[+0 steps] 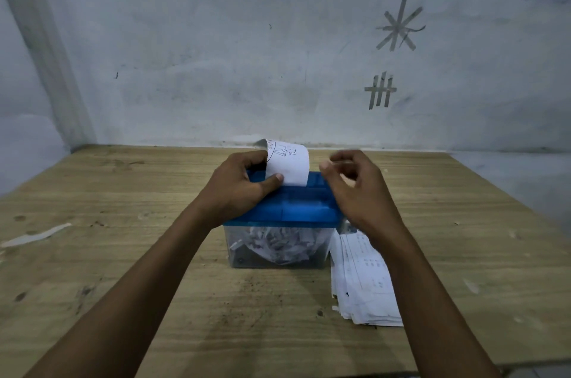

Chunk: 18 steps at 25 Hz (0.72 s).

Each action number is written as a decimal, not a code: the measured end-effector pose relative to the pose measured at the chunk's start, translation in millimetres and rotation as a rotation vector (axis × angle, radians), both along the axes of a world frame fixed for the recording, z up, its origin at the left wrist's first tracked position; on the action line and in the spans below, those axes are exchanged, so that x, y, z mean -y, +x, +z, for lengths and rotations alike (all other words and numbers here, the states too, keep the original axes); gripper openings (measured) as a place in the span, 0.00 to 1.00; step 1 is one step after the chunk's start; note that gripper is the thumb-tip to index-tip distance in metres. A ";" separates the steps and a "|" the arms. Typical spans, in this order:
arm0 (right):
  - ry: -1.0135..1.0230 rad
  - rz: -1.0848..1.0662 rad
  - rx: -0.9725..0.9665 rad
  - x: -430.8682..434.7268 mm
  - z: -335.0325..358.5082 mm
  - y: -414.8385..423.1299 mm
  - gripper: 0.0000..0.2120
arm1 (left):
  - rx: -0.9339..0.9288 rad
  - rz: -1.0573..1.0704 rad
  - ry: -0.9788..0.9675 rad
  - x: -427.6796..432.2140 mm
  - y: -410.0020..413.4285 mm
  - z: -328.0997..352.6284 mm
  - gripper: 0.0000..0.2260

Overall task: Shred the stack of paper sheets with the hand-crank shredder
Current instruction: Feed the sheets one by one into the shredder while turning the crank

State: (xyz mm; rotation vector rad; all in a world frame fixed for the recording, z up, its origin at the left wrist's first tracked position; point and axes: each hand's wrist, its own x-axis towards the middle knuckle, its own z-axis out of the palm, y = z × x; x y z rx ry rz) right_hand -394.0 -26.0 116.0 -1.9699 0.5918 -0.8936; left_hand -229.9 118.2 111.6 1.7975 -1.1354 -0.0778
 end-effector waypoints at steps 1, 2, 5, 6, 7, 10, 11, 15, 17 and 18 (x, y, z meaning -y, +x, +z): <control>0.037 -0.023 -0.071 -1.5 -10.2 -8.0 0.20 | -0.006 0.000 -0.003 -0.4 0.2 0.0 0.12; 0.097 -0.015 -0.155 -4.9 -18.4 -15.5 0.26 | -0.015 0.004 -0.003 -0.6 0.1 0.1 0.13; 0.148 -0.005 -0.334 -9.3 -26.7 -22.6 0.37 | -0.030 0.018 0.010 0.4 0.4 0.6 0.12; 0.126 -0.018 -0.362 -9.2 -23.5 -22.5 0.36 | -0.029 0.020 0.015 0.9 0.4 0.5 0.10; 0.110 -0.027 -0.388 -9.4 -18.4 -22.5 0.34 | -0.025 0.021 0.022 0.8 0.5 0.7 0.08; 0.072 -0.002 -0.502 -8.1 -7.9 -23.4 0.32 | -0.020 0.025 0.042 -0.7 0.3 1.2 0.06; 0.058 0.000 -0.529 -8.0 -6.6 -23.6 0.32 | -0.021 0.029 0.050 -1.1 0.1 1.6 0.07; -0.017 -0.132 -0.454 -9.3 -6.1 -20.7 0.27 | -0.025 0.070 0.075 0.6 -6.1 3.6 0.16; -0.174 -0.182 -0.416 -15.1 -9.1 -19.9 0.21 | -0.035 0.088 0.087 1.7 -8.2 4.9 0.19; -0.263 -0.212 -0.402 -19.0 -10.6 -20.6 0.19 | -0.037 0.094 0.093 2.1 -8.3 5.0 0.19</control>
